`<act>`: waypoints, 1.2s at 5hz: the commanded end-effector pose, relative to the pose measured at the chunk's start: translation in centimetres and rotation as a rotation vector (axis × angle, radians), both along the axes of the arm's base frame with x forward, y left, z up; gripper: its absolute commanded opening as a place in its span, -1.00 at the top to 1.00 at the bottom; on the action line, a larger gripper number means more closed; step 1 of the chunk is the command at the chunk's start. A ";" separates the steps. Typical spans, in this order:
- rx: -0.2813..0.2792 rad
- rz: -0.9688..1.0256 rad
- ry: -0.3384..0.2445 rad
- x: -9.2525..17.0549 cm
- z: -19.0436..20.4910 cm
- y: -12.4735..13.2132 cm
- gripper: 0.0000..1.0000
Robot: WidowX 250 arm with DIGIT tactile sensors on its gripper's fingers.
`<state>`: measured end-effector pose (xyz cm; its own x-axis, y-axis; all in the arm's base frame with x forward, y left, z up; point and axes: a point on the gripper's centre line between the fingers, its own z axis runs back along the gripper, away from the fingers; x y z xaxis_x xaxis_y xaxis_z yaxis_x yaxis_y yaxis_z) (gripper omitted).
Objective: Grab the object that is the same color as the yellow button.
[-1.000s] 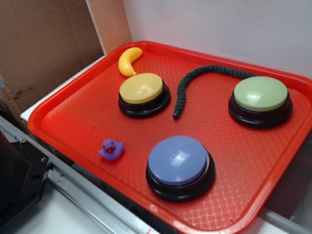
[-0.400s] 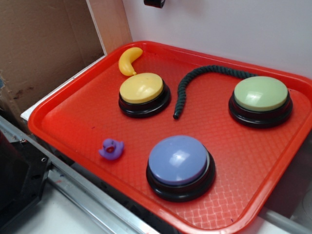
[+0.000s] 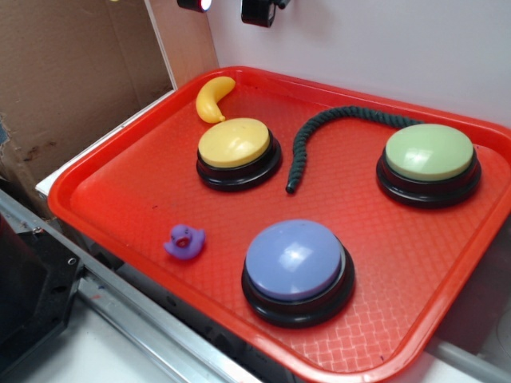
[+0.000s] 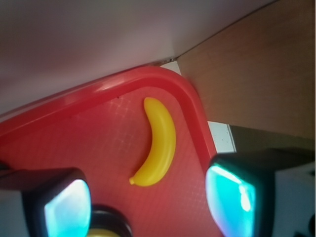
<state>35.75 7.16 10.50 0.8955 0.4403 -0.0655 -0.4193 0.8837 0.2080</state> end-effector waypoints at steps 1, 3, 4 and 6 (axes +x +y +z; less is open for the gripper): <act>-0.048 0.031 -0.115 -2.0 0.2 3.9 -1.00; -0.069 -0.055 -0.197 -5.8 0.9 5.7 -1.00; -0.080 -0.065 -0.177 -5.5 -0.1 5.7 -1.00; -0.121 -0.089 -0.136 -4.2 -2.6 4.3 -1.00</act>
<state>30.85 9.90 6.34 0.9365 0.3456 -0.0600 -0.3435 0.9382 0.0428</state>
